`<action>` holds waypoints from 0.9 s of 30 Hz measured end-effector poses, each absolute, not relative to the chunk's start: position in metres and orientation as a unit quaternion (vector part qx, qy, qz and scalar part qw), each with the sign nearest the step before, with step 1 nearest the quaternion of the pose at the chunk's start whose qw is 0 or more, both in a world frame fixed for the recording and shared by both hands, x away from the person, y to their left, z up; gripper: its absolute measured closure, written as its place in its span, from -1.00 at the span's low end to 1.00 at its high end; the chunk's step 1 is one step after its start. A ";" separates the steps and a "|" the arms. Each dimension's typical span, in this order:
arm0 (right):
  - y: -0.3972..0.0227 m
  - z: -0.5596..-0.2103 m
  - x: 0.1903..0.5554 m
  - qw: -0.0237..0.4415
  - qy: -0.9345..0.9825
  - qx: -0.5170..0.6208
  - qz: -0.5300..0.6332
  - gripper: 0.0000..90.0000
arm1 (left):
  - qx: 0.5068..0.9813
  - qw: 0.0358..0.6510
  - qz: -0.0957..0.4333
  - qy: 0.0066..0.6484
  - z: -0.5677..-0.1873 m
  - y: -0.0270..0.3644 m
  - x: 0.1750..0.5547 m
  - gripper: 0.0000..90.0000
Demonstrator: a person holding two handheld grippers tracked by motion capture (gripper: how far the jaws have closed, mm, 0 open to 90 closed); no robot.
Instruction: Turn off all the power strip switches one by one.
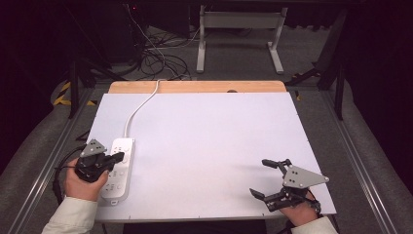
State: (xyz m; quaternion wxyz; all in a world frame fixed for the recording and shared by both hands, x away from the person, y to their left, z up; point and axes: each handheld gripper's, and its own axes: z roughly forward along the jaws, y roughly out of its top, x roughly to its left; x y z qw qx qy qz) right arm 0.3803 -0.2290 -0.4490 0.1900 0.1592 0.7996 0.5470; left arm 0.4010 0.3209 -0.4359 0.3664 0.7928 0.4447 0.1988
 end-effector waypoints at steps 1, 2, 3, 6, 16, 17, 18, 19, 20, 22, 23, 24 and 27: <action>-0.229 -0.449 0.380 0.190 0.800 0.159 0.547 -0.87 | 0.794 0.369 0.197 0.442 -0.435 0.321 0.399 1.00; -0.229 -0.449 0.380 0.190 0.799 0.159 0.547 -0.87 | 0.794 0.371 0.192 0.442 -0.436 0.320 0.397 1.00; -0.229 -0.449 0.380 0.190 0.799 0.159 0.547 -0.87 | 0.794 0.371 0.192 0.442 -0.436 0.320 0.397 1.00; -0.229 -0.449 0.380 0.189 0.800 0.159 0.547 -0.87 | 0.798 0.370 0.194 0.435 -0.437 0.321 0.389 1.00; -0.228 -0.449 0.380 0.190 0.801 0.159 0.546 -0.87 | 0.798 0.377 0.184 0.433 -0.442 0.326 0.366 1.00; -0.228 -0.449 0.380 0.189 0.800 0.160 0.546 -0.87 | 0.799 0.375 0.184 0.433 -0.443 0.326 0.367 1.00; -0.228 -0.449 0.380 0.188 0.801 0.159 0.546 -0.87 | 0.799 0.375 0.181 0.434 -0.444 0.325 0.368 1.00; -0.228 -0.449 0.380 0.189 0.802 0.159 0.544 -0.87 | 0.800 0.372 0.183 0.433 -0.445 0.325 0.369 1.00; -0.228 -0.449 0.380 0.189 0.801 0.158 0.545 -0.87 | 0.802 0.370 0.181 0.432 -0.445 0.324 0.369 1.00; -0.228 -0.449 0.379 0.190 0.801 0.159 0.545 -0.87 | 0.802 0.370 0.180 0.434 -0.446 0.323 0.369 1.00; -0.228 -0.449 0.380 0.190 0.801 0.159 0.546 -0.87 | 0.801 0.371 0.179 0.434 -0.446 0.323 0.370 1.00; -0.228 -0.449 0.380 0.189 0.800 0.159 0.547 -0.87 | 0.801 0.371 0.179 0.435 -0.446 0.323 0.370 1.00; -0.228 -0.449 0.380 0.189 0.802 0.158 0.545 -0.87 | 0.802 0.368 0.180 0.434 -0.447 0.323 0.371 1.00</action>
